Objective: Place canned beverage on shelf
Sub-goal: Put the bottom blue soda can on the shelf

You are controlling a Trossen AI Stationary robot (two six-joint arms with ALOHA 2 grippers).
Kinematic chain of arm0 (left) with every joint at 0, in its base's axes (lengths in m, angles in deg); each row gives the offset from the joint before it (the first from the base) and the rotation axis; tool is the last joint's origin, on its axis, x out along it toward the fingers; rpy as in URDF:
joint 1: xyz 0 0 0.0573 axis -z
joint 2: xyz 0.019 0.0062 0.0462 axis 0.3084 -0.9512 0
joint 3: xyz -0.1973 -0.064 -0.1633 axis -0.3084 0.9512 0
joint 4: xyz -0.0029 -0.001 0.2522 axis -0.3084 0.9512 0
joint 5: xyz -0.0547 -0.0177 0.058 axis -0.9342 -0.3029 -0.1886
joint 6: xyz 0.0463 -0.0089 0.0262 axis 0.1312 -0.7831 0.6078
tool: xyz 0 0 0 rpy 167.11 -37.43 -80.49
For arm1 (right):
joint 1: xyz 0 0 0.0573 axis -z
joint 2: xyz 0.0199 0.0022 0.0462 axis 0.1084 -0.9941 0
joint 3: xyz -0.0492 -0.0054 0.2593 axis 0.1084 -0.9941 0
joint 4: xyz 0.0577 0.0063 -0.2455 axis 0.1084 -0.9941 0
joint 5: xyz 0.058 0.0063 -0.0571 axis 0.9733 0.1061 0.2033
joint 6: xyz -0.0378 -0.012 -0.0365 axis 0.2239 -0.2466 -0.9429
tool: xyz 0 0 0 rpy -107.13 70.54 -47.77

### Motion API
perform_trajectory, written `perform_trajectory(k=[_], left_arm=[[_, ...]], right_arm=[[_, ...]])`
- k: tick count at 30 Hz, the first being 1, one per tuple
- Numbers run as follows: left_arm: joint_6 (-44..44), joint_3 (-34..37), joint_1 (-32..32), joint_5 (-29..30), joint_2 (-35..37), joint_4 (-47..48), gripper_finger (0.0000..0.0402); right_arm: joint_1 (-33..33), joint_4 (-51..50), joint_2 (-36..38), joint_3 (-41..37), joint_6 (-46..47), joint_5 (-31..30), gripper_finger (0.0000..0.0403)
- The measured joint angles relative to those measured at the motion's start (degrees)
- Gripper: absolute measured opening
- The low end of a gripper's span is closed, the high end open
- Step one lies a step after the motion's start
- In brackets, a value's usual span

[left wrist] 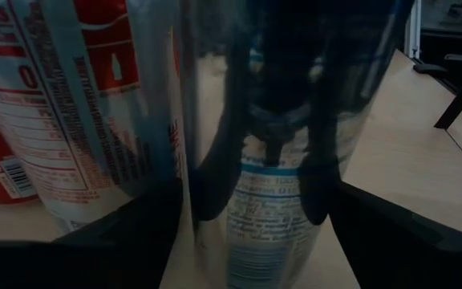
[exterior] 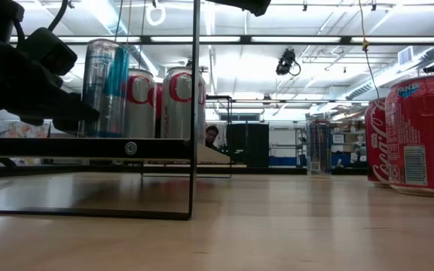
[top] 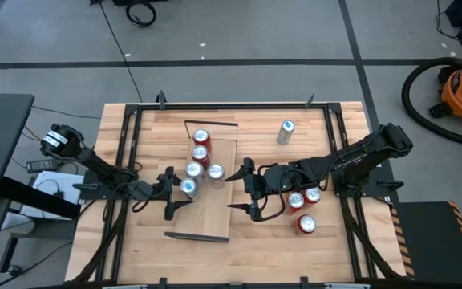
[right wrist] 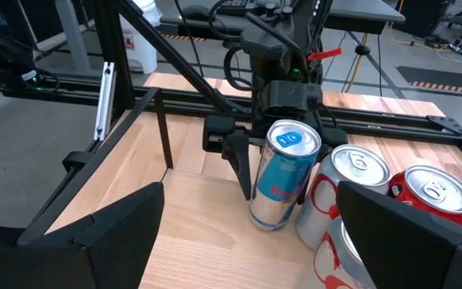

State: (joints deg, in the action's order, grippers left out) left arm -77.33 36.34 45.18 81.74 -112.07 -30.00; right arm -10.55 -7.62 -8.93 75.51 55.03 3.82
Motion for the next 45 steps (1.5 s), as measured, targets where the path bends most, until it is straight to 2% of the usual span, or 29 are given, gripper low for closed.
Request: perform_trajectory(k=[10, 19, 27, 37, 45], left_arm=[[0.11, 0.00, 0.51, -0.05, 0.42, 0.33, 0.0317], [0.09, 0.02, 2.55, -0.24, 3.99, 3.70, 0.0318], [-1.14, 0.02, 2.63, 2.37, 7.08, 9.34, 0.0318], [-1.97, 0.02, 2.60, 5.08, 7.23, 10.49, 0.0318], [-2.00, 0.02, 3.99, 4.62, 8.31, 10.61, 0.0318]], right_arm=[[0.00, -0.40, 0.01, -0.02, 0.02, 0.00, 0.0380], [0.00, -0.94, 0.00, -0.02, 0.00, 0.00, 0.0380], [-0.02, -0.91, 0.00, -0.02, 0.00, -0.02, 0.0380], [0.00, -0.87, 0.02, -0.02, 0.00, -0.02, 0.0380], [-0.02, -3.15, 0.70, -0.04, 0.08, -0.58, 0.0380]])
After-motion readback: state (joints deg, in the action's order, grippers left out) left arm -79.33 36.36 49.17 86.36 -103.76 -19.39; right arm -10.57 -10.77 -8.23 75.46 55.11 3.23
